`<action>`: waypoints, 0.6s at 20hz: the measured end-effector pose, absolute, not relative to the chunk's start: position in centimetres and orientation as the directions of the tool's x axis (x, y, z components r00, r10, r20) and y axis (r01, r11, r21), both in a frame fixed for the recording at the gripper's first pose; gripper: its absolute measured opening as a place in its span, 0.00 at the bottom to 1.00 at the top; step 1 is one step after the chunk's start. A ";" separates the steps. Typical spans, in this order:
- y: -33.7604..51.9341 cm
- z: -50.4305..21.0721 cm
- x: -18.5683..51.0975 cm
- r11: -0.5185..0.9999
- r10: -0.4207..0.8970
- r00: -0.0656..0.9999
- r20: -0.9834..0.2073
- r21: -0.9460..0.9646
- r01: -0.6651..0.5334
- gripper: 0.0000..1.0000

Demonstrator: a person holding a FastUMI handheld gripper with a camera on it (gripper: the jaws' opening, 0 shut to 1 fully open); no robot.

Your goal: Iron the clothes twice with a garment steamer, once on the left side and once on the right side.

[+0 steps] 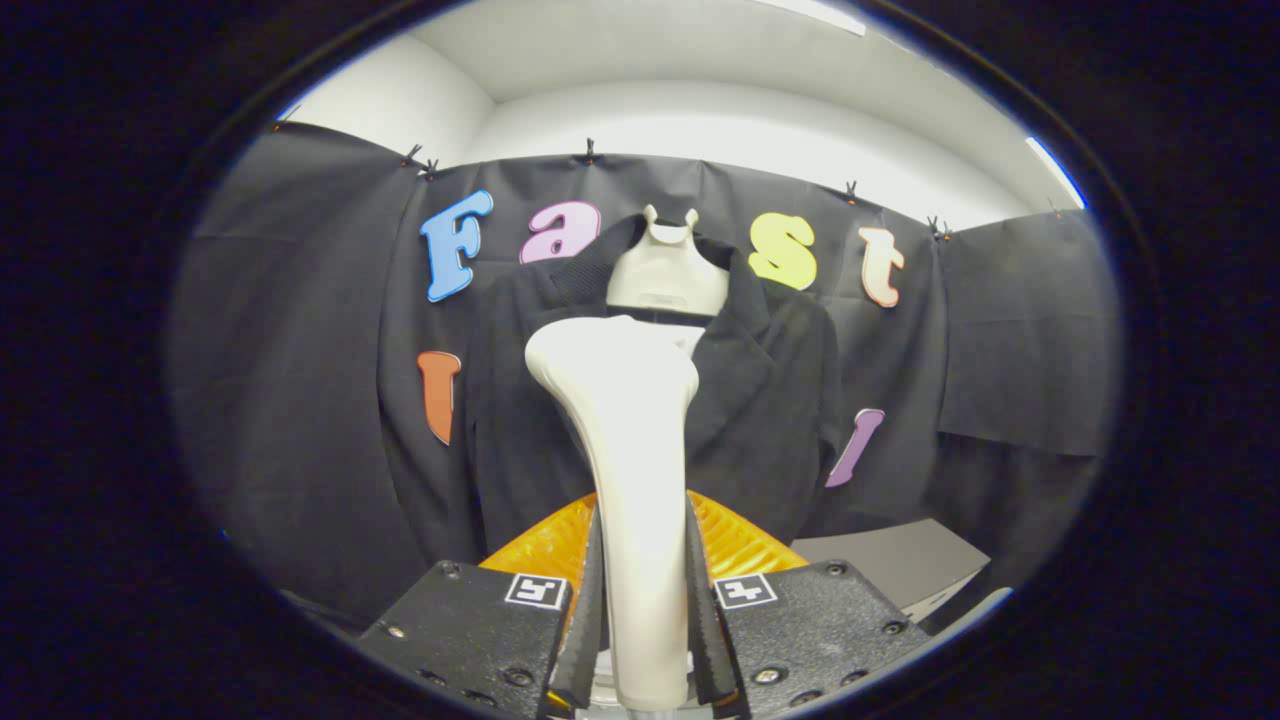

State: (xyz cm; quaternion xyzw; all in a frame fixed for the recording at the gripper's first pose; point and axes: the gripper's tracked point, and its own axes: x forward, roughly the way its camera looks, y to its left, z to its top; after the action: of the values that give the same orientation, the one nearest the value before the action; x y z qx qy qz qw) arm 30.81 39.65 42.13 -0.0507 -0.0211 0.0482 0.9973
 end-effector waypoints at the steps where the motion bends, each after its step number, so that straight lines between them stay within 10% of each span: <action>1: 40.5 42.7 31.1 0.990 0.094 0.995 0.044 -0.111 -0.088 0.40; 12: 46.4 44.0 35.7 0.983 0.063 0.998 0.028 -0.173 -0.058 0.40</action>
State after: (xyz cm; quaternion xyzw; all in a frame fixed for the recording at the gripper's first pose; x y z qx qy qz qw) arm 35.69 46.45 44.00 -0.0862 -0.0166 0.0304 0.9957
